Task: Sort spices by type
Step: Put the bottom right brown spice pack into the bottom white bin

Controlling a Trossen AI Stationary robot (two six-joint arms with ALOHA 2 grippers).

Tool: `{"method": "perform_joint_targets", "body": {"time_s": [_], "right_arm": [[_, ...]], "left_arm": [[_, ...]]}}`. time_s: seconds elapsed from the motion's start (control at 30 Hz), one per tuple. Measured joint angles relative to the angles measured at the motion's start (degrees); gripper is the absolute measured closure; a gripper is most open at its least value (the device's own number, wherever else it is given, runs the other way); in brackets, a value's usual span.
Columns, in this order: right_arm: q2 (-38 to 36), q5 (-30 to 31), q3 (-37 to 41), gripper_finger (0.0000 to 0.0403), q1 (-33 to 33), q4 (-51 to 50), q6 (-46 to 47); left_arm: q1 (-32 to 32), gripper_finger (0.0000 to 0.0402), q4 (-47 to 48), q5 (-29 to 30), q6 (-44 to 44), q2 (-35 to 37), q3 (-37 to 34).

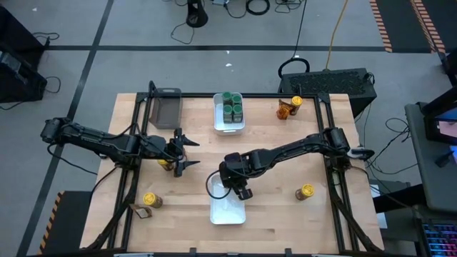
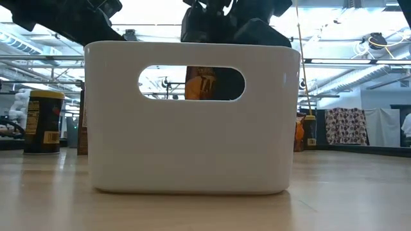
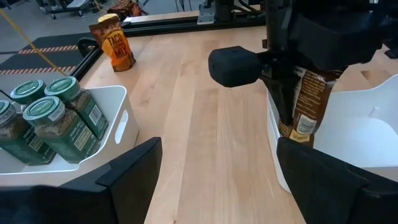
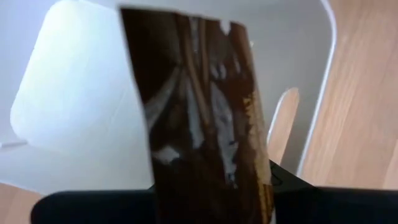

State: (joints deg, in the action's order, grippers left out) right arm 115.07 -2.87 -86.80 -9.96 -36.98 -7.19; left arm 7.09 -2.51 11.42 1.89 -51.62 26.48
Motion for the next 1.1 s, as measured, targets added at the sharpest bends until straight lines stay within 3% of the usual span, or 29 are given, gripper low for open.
{"method": "perform_joint_targets", "body": {"time_s": [0.83,1.1], "right_arm": [[0.0,-0.2,0.0,0.0357,0.2,-1.3,6.1],[0.0,-0.3,0.0,0.0278,0.6,-1.4,9.4]], "left_arm": [[0.0,0.0079,0.0,0.0,-0.1,0.0,0.0],[0.0,0.0079,0.0,0.0,-0.1,0.0,0.0]]}}
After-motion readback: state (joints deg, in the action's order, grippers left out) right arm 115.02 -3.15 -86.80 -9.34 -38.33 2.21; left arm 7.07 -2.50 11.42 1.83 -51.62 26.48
